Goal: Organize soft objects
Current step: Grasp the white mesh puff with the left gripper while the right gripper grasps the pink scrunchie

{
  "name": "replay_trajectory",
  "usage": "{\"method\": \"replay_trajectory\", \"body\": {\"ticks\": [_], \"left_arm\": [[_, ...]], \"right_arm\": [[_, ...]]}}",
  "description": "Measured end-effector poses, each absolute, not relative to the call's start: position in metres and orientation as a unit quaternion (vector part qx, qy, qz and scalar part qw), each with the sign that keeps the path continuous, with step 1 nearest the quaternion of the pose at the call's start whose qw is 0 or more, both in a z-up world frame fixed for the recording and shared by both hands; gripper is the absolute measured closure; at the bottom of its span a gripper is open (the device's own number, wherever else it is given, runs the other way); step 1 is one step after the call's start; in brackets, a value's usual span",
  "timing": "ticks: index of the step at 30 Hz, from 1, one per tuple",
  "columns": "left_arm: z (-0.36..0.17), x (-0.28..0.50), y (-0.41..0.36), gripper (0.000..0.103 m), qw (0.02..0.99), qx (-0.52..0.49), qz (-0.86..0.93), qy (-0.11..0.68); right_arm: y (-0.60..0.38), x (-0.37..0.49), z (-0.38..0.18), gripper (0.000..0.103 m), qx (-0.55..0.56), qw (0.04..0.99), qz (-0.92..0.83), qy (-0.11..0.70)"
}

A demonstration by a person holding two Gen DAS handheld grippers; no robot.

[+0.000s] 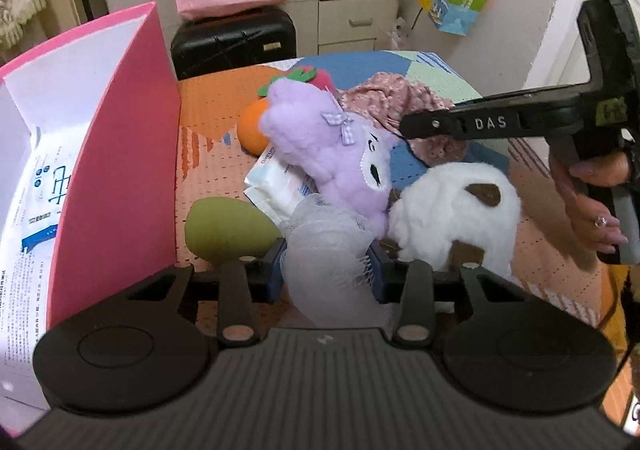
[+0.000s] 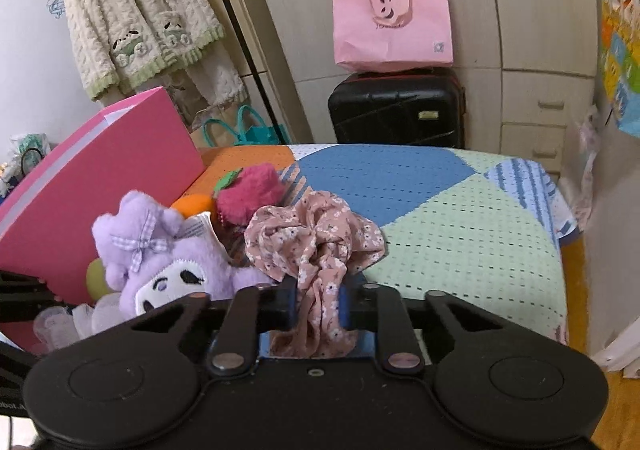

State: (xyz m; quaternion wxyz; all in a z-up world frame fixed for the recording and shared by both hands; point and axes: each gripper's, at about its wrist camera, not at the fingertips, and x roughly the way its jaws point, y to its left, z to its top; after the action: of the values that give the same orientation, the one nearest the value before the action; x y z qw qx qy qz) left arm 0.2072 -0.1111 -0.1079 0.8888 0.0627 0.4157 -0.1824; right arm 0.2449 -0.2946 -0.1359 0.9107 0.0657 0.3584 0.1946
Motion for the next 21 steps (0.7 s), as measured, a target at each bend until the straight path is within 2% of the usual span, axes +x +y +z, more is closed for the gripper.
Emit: {"method": "replay_trajectory", "body": {"ticks": [5,21], "left_arm": [[-0.11,0.199,-0.109,0.07,0.902,0.053,-0.166,0.395],[-0.105,0.168,-0.104,0.071,0.929,0.037,-0.13,0.345]], "right_arm": [[-0.296,0.228,-0.131,0.084,0.059,0.926,0.17,0.332],[-0.296,0.153,-0.12,0.084,0.047,0.948,0.088,0.302]]}}
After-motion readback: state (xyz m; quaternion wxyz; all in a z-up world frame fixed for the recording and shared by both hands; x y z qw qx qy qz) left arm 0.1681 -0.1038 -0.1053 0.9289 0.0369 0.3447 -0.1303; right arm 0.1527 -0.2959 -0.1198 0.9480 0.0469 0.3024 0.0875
